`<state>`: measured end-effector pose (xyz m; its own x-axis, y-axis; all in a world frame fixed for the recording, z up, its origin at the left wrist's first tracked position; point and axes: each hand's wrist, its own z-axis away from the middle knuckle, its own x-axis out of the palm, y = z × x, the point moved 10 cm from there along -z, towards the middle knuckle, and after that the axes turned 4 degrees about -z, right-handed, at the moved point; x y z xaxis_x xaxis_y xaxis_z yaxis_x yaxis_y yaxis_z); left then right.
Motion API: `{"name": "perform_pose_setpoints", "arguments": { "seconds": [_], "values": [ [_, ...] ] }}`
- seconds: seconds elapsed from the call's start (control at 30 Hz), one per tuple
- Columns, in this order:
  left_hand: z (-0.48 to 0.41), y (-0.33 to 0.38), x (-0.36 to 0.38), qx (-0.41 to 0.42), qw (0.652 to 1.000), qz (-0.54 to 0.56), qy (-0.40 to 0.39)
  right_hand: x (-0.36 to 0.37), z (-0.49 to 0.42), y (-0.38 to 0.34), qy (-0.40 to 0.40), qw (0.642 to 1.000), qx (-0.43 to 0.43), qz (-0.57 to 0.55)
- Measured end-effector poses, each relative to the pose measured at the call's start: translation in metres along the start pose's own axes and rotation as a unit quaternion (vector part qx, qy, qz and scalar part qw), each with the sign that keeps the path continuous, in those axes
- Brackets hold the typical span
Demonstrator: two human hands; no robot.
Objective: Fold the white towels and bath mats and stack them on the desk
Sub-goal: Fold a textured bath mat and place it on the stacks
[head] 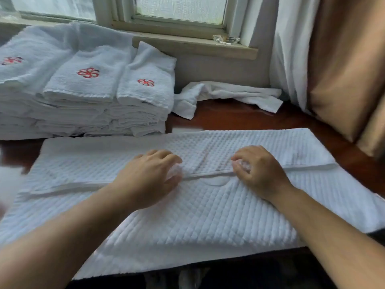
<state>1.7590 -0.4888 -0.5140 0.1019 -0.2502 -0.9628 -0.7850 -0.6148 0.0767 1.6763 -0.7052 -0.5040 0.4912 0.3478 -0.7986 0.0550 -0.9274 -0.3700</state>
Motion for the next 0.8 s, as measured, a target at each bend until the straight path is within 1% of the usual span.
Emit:
{"name": "perform_pose_setpoints", "arguments": {
  "seconds": [0.03, 0.07, 0.1, 0.17, 0.23, 0.3, 0.33, 0.37, 0.4, 0.47, 0.5, 0.57, 0.6, 0.63, 0.67, 0.7, 0.77, 0.8],
  "values": [
    [-0.018, 0.025, 0.008, 0.024, 1.000, 0.010, -0.002, -0.023, 0.010, 0.034, 0.040, 0.997, 0.071, 0.012],
    [-0.033, 0.047, 0.015, 0.042, 0.999, 0.020, -0.006, -0.044, 0.022, 0.069, 0.072, 0.985, 0.155, 0.014],
    [-0.051, 0.073, 0.023, 0.057, 0.998, 0.033, -0.005, -0.069, 0.041, 0.109, 0.106, 0.964, 0.245, 0.010],
    [-0.070, 0.094, 0.030, 0.056, 0.998, 0.042, 0.004, -0.098, 0.068, 0.164, 0.156, 0.909, 0.385, -0.024],
    [-0.084, 0.112, 0.033, 0.058, 0.998, 0.028, 0.026, -0.115, 0.087, 0.211, 0.194, 0.838, 0.502, -0.090],
    [-0.093, 0.119, 0.036, 0.056, 0.997, 0.012, 0.045, -0.113, 0.093, 0.242, 0.237, 0.749, 0.576, -0.226],
    [-0.095, 0.121, 0.038, 0.060, 0.997, 0.006, 0.050, -0.111, 0.091, 0.252, 0.243, 0.716, 0.595, -0.274],
    [-0.095, 0.123, 0.038, 0.069, 0.996, 0.010, 0.058, -0.110, 0.087, 0.260, 0.243, 0.702, 0.603, -0.290],
    [-0.093, 0.123, 0.037, 0.080, 0.994, 0.025, 0.068, -0.109, 0.083, 0.268, 0.235, 0.699, 0.610, -0.289],
    [-0.088, 0.123, 0.032, 0.103, 0.989, 0.060, 0.088, -0.115, 0.079, 0.276, 0.229, 0.719, 0.615, -0.229],
    [-0.086, 0.124, 0.030, 0.114, 0.986, 0.071, 0.094, -0.120, 0.077, 0.277, 0.223, 0.739, 0.610, -0.178],
    [-0.085, 0.127, 0.029, 0.132, 0.983, 0.078, 0.098, -0.128, 0.067, 0.275, 0.184, 0.798, 0.570, -0.069],
    [-0.085, 0.128, 0.028, 0.136, 0.983, 0.080, 0.096, -0.128, 0.058, 0.274, 0.167, 0.831, 0.529, -0.040],
    [-0.085, 0.129, 0.028, 0.138, 0.982, 0.081, 0.095, -0.126, 0.051, 0.272, 0.157, 0.858, 0.488, -0.036],
    [-0.085, 0.129, 0.027, 0.139, 0.982, 0.081, 0.098, -0.126, 0.048, 0.269, 0.156, 0.875, 0.457, -0.043],
    [-0.085, 0.129, 0.027, 0.143, 0.981, 0.080, 0.100, -0.128, 0.049, 0.268, 0.169, 0.882, 0.437, -0.046],
    [-0.085, 0.132, 0.027, 0.153, 0.980, 0.072, 0.100, -0.136, 0.057, 0.271, 0.206, 0.876, 0.436, -0.028],
    [-0.085, 0.134, 0.028, 0.156, 0.981, 0.070, 0.095, -0.137, 0.060, 0.273, 0.212, 0.871, 0.442, -0.007]
  ]
}}
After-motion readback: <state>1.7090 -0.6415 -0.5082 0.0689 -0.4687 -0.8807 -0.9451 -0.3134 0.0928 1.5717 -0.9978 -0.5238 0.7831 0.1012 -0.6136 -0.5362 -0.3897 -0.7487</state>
